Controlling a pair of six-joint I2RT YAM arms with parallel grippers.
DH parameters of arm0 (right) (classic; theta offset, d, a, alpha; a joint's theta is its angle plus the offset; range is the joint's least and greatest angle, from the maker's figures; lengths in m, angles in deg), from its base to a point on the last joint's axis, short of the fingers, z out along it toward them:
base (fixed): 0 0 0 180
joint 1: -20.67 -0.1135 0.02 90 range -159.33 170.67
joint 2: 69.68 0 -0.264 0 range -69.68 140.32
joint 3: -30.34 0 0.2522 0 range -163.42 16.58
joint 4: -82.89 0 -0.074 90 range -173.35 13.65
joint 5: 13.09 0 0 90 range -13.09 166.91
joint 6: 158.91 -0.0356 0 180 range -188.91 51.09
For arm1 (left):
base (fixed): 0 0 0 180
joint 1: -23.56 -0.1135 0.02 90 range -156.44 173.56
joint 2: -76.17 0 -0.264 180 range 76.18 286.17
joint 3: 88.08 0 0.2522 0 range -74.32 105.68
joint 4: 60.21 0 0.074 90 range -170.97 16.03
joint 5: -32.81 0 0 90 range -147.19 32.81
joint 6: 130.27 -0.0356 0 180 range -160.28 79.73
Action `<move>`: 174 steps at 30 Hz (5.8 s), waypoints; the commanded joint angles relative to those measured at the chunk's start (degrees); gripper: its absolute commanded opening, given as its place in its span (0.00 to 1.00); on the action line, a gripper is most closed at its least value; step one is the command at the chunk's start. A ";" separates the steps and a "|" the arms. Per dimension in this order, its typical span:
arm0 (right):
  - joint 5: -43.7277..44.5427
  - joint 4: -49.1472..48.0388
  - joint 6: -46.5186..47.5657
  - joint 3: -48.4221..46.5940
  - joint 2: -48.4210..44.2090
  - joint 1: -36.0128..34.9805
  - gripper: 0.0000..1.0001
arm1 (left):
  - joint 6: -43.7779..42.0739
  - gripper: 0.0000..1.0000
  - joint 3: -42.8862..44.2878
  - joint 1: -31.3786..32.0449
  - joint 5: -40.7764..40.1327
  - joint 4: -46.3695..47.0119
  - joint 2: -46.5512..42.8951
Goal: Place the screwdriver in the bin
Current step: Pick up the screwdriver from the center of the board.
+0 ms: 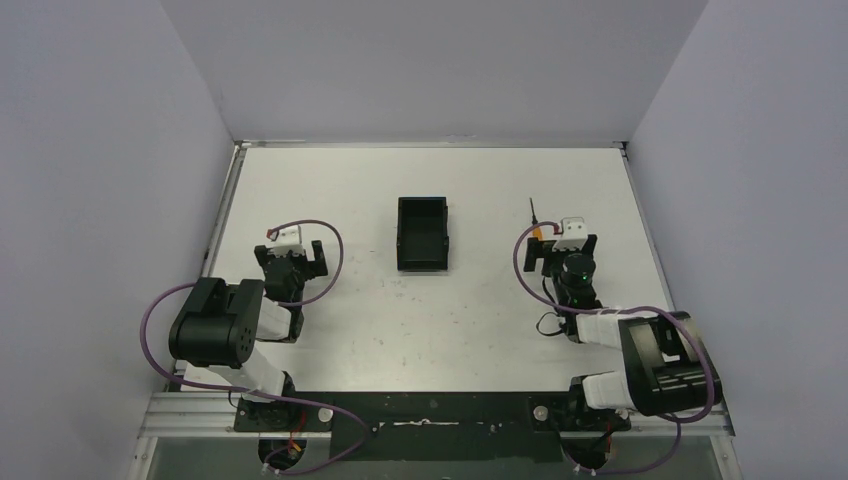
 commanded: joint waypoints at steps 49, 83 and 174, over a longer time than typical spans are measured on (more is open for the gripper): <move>-0.37 67.20 -4.04 -63.76 -11.10 0.50 1.00 | -0.42 0.97 1.36 0.10 0.65 3.05 -0.09; -3.66 75.34 -7.91 -77.43 14.94 4.56 0.99 | -0.41 0.97 1.36 0.10 0.65 3.04 -0.07; 2.66 97.57 -8.60 -99.31 18.47 1.70 0.00 | -0.41 0.97 1.37 0.10 0.65 3.03 -0.02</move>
